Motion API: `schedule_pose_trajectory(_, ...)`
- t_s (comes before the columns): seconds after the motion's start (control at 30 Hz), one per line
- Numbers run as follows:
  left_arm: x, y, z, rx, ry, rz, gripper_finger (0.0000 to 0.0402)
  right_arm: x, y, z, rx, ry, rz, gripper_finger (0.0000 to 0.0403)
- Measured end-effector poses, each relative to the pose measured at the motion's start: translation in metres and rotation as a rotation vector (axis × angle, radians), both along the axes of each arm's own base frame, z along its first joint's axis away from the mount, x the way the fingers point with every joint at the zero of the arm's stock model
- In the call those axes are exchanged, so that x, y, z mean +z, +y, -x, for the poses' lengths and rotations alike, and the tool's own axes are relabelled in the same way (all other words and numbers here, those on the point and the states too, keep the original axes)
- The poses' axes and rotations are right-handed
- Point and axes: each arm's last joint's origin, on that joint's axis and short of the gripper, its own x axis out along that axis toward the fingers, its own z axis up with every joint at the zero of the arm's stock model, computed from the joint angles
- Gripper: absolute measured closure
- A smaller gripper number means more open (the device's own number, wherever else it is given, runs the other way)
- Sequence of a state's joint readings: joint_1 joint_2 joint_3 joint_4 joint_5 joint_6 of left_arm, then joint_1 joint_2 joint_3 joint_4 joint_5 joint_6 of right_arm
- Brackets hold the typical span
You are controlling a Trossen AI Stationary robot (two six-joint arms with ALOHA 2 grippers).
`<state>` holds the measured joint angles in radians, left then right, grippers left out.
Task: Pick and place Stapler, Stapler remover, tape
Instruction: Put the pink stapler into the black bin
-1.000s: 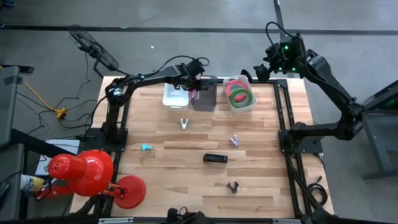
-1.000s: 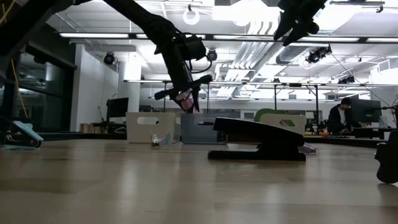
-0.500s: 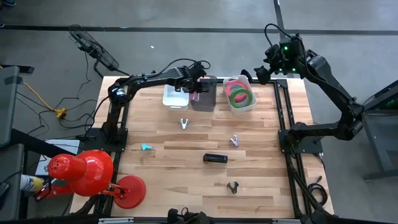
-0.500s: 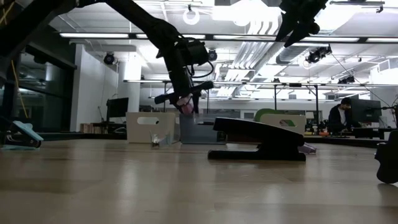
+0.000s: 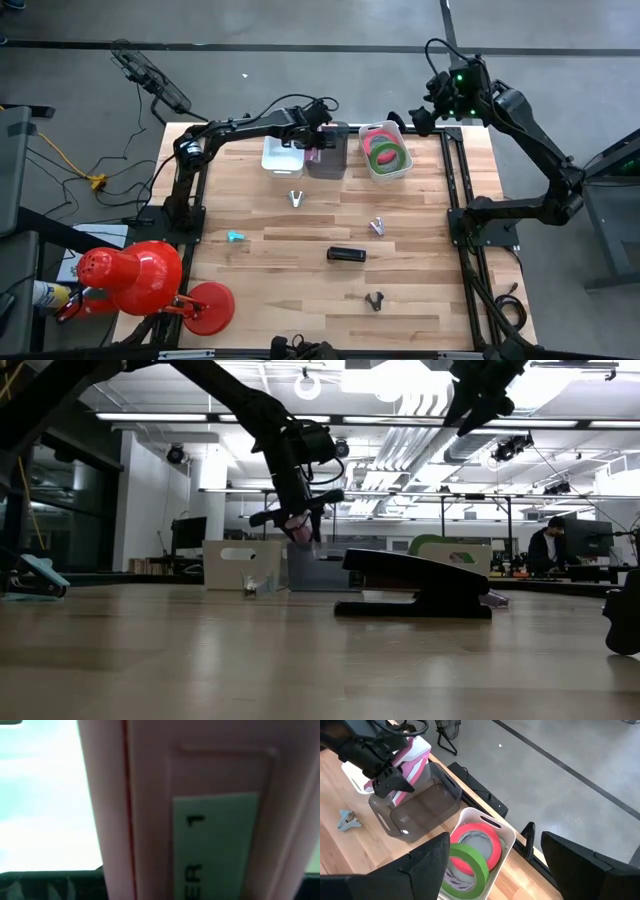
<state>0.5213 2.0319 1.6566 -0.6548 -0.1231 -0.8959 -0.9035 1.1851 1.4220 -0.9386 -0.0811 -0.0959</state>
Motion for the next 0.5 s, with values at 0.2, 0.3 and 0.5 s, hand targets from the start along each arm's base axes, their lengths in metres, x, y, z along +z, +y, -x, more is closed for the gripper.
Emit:
schedule_pose_trajectory(0.2, 0.0000, -0.0031, -0.0019, -0.011, -0.004, 0.006, 0.0268, -0.0003, 0.0002, 0.0001, 0.007, 0.007, 0.001, 0.0098)
schedule_pose_trajectory(0.3, -0.0001, -0.0055, -0.0031, -0.010, -0.006, 0.010, 0.0268, -0.0003, 0.0002, 0.0001, 0.008, 0.008, 0.003, 0.0098)
schedule_pose_trajectory(0.5, 0.0000, -0.0073, -0.0043, 0.002, -0.016, 0.020, 0.0268, -0.0002, 0.0001, 0.0001, 0.013, 0.011, 0.007, 0.0098)
